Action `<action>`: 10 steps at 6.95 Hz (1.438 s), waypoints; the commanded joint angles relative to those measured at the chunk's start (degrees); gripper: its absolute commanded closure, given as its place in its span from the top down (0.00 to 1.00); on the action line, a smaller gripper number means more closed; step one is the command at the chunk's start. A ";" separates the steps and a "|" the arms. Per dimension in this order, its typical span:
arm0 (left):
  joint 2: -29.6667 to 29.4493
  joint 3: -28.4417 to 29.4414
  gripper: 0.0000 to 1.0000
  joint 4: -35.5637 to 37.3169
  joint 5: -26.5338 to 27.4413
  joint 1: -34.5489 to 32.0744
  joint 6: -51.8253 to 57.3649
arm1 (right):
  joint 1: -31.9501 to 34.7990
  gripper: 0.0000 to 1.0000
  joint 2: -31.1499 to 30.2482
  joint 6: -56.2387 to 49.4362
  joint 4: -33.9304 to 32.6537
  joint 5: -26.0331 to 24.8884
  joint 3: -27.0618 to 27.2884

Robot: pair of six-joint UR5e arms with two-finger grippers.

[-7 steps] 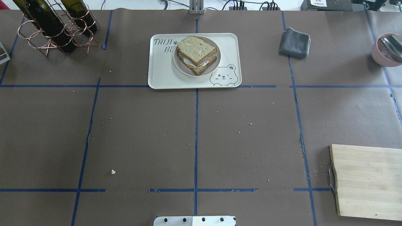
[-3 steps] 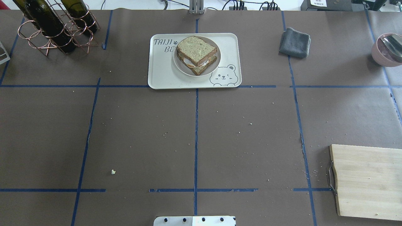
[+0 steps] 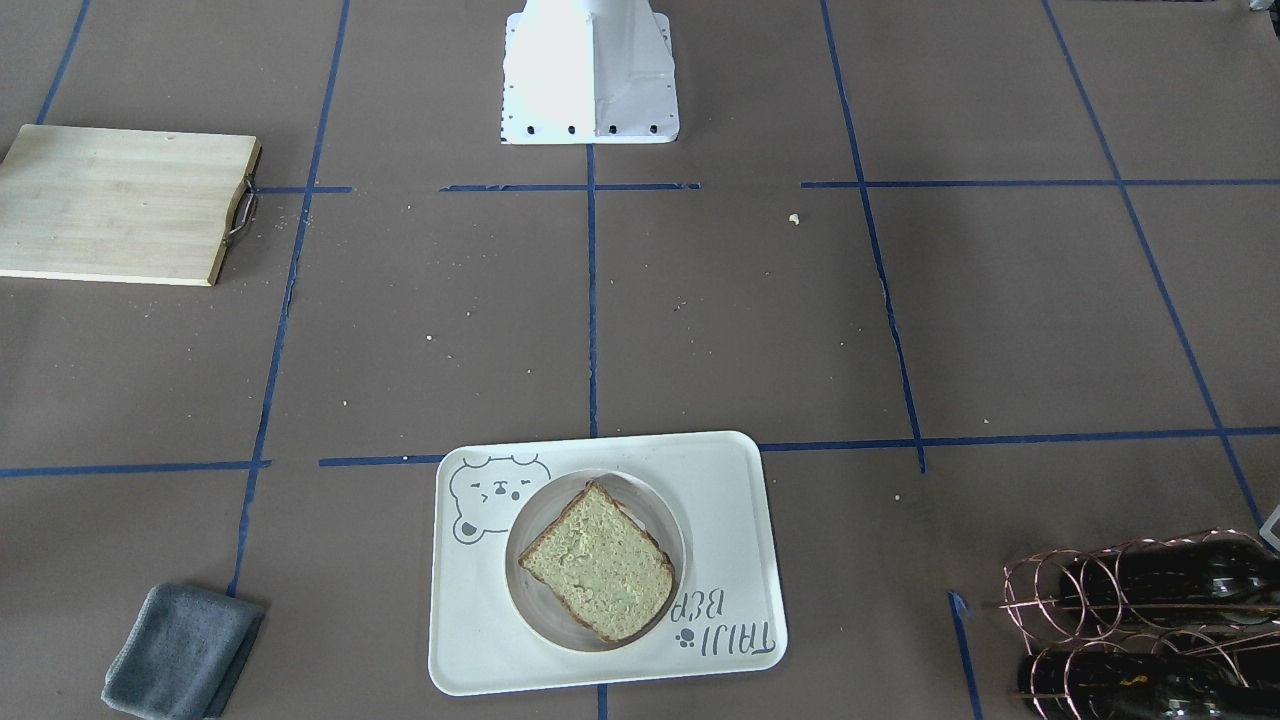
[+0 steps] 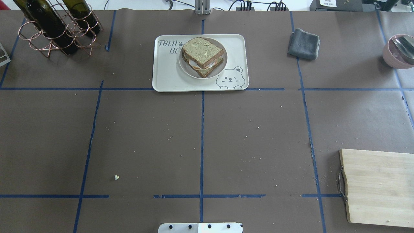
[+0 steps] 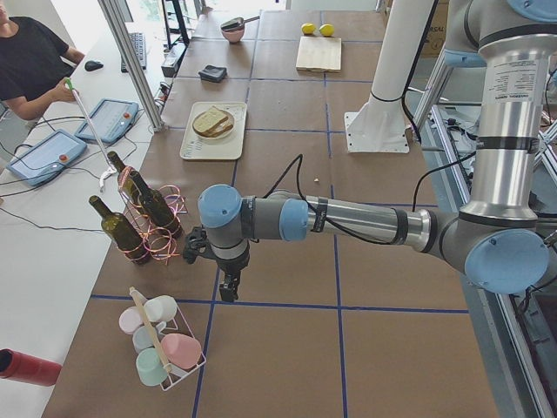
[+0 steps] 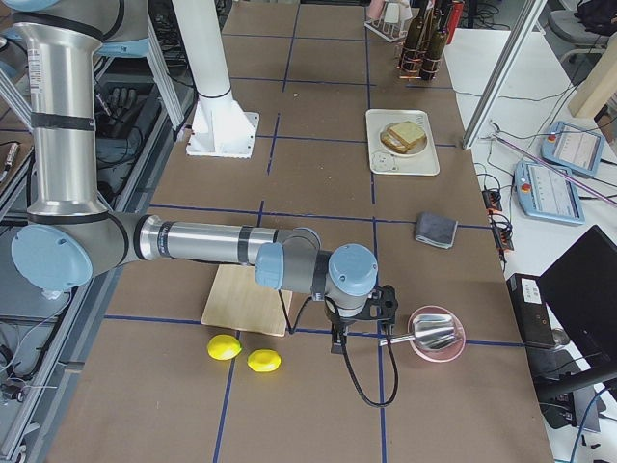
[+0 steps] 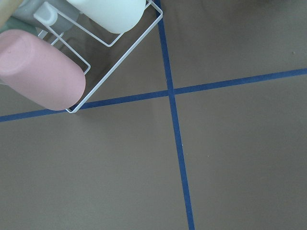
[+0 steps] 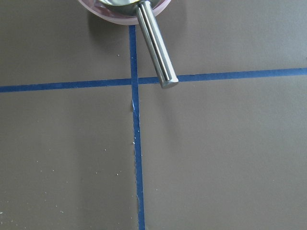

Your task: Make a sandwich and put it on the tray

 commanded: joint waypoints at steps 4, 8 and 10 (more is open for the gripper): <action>-0.08 0.00 1.00 0.00 0.00 -0.02 -0.44 | 0.00 1.00 0.30 1.97 0.59 0.23 0.16; -0.08 0.17 1.00 0.00 0.00 -0.02 -0.44 | 0.00 1.00 0.38 1.97 0.59 0.23 0.34; -0.08 0.17 1.00 0.00 -0.09 0.07 -0.44 | 0.00 1.00 0.64 2.06 0.68 0.23 0.34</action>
